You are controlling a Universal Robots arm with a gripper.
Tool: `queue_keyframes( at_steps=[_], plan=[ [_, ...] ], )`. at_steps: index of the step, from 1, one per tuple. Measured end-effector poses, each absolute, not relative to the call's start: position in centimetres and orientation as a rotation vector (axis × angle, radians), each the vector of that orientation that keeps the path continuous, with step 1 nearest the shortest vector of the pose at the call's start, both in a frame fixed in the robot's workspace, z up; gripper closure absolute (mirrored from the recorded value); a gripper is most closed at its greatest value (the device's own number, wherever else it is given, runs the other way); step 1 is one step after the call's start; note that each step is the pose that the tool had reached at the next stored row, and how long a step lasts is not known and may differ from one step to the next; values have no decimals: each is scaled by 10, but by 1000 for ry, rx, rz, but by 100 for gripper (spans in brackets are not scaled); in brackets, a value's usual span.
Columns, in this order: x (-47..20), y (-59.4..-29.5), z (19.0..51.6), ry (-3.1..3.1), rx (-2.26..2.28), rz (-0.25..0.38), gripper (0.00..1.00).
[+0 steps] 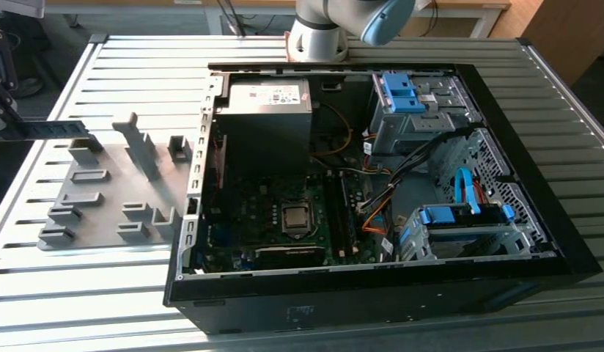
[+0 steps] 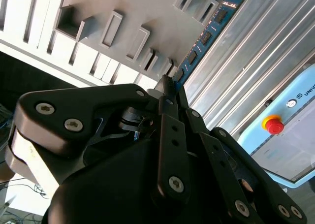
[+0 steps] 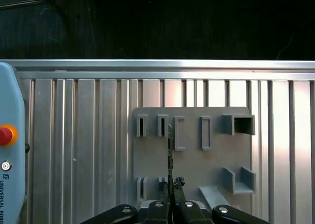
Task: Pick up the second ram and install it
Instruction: 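Pick up the second ram and move it above second insertion slot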
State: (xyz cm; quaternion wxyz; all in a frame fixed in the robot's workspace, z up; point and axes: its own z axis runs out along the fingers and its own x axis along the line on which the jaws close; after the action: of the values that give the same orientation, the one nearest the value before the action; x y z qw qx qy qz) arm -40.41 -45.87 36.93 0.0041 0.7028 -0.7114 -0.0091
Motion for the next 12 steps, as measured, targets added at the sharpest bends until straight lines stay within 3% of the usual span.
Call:
queue_keyframes(
  at_steps=[12],
  plan=[
    [-404,-459,380,-2229,2202,-28,86]
  ],
)
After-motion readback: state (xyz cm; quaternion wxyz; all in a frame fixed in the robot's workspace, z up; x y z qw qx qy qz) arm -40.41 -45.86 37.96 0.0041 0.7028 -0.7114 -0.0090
